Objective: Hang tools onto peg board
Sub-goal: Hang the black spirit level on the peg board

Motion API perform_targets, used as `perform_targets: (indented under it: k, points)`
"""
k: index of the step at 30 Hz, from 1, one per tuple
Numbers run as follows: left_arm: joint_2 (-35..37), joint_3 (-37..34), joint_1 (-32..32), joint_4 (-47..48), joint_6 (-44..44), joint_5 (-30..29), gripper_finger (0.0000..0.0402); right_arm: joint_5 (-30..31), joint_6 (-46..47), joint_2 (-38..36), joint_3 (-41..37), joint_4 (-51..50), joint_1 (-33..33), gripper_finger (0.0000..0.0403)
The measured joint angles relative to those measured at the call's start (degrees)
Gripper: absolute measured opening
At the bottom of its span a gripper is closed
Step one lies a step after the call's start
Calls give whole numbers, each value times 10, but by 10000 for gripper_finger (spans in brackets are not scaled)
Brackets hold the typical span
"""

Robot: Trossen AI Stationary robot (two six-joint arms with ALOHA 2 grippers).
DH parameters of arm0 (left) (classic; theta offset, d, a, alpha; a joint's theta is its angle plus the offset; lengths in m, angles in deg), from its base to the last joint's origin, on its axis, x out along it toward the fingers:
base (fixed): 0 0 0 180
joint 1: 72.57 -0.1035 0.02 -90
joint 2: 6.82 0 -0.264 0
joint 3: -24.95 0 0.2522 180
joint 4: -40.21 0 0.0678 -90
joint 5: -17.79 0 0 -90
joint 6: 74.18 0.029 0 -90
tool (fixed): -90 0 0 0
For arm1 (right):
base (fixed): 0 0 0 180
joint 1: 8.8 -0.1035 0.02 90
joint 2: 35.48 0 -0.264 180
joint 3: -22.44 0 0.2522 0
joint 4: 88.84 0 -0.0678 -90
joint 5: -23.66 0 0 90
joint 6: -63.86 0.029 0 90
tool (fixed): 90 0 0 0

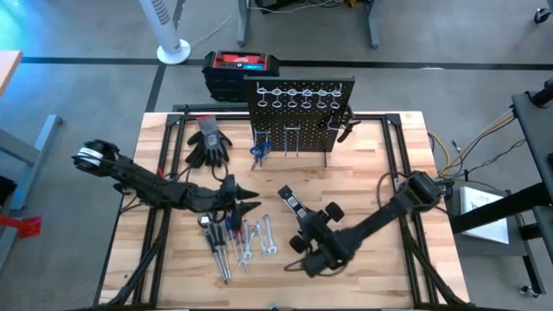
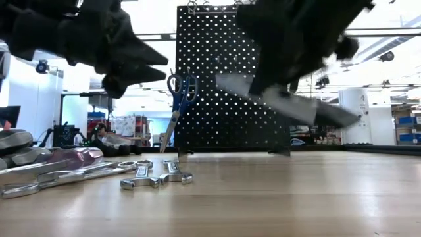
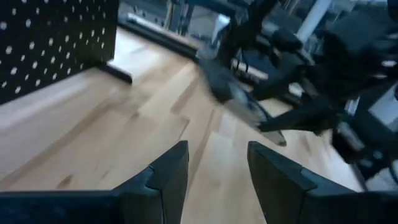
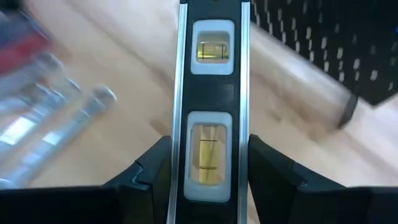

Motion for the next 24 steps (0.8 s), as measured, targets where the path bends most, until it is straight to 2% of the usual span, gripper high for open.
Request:
perform_targets:
  k: [4,7,14,18,24]
  points:
    - [-51,22,-6,-56,13,3,155,60,-13,-4,0,-7,-18,150]
    - [-94,53,-6,-58,24,9,155,100,-33,-3,0,-7,-24,150]
    - [-167,139,-6,-58,40,24,161,138,-54,-2,0,-7,-23,150]
    - [-185,178,-6,-40,49,27,188,141,-55,-2,0,-6,-24,150]
    - [-188,214,-9,-3,65,26,249,155,-55,-2,0,-4,-25,150]
